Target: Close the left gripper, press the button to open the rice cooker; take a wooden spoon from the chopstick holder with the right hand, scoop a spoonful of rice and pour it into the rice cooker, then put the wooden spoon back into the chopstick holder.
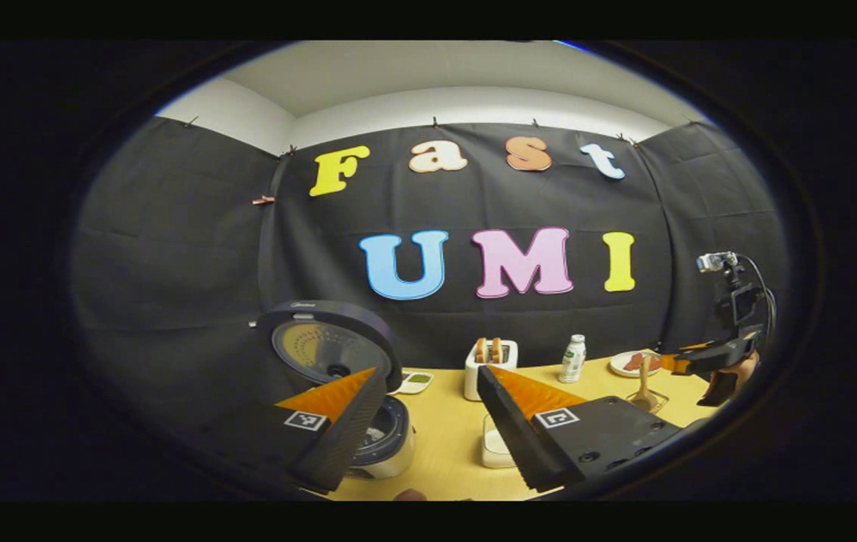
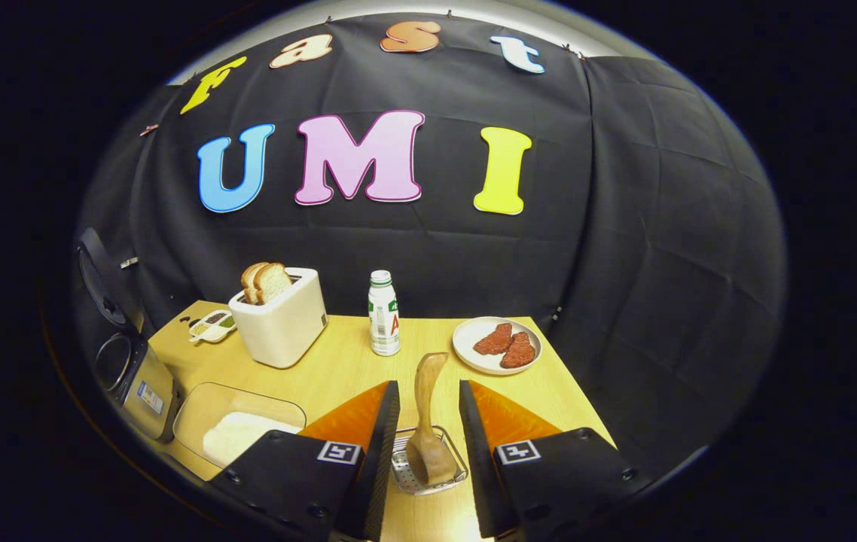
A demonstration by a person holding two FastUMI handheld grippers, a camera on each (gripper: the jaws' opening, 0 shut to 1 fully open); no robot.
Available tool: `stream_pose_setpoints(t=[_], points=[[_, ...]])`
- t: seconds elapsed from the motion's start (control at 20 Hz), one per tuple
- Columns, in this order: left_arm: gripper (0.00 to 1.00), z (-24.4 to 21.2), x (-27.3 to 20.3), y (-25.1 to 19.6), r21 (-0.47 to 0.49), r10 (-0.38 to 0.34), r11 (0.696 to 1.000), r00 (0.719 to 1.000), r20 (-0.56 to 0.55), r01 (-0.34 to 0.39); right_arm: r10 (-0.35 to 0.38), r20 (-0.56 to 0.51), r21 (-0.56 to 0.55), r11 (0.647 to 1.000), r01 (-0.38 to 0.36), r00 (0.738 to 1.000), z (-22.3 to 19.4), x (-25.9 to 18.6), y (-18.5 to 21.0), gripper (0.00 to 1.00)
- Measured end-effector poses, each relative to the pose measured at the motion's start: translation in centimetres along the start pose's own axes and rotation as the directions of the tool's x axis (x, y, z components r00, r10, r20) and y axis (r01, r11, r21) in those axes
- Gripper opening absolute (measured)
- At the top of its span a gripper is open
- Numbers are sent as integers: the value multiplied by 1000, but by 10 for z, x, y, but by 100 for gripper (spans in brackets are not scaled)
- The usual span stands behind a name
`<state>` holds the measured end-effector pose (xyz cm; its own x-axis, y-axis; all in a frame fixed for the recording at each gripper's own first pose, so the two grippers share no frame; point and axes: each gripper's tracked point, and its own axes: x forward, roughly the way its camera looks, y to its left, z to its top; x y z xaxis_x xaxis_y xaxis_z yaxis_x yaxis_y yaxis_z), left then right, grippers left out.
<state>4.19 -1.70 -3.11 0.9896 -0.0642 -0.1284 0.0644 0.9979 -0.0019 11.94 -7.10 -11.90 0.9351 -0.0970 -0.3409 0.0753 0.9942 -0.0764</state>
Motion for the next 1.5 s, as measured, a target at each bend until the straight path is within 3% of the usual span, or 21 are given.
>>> stream_pose_setpoints(t=[0.3, 0.45, 0.6, 0.9, 0.95, 1.05, 1.15, 1.5], points=[[83, 8, 29, 64, -20, 74, 997, 997, 19, -74, 38, 88, 47, 998, -42, 995, 24, -30, 23, 52], [83, 23, 45, 92, 25, 107, 994, 993, 54, -109, 61, 129, 47, 997, -68, 990, 38, -42, 36, 55], [80, 38, 63, 106, 45, 107, 993, 990, 87, -111, 95, 145, 41, 994, -102, 985, 44, -51, 52, 59], [87, 68, 101, 129, 66, 108, 991, 987, 116, -116, 182, 152, 8, 983, -185, 971, 52, -68, 84, 61], [83, 74, 107, 132, 55, 104, 992, 988, 117, -111, 199, 146, -3, 980, -201, 969, 51, -69, 91, 61], [80, 77, 121, 140, 32, 105, 994, 990, 99, -109, 223, 136, -24, 975, -222, 965, 50, -72, 100, 61], [83, 74, 133, 148, 20, 108, 994, 992, 66, -109, 241, 139, -38, 970, -238, 961, 51, -77, 107, 61], [84, 58, 166, 156, 72, 103, 992, 994, -29, -101, 286, 145, -66, 958, -279, 947, 54, -88, 128, 61]])
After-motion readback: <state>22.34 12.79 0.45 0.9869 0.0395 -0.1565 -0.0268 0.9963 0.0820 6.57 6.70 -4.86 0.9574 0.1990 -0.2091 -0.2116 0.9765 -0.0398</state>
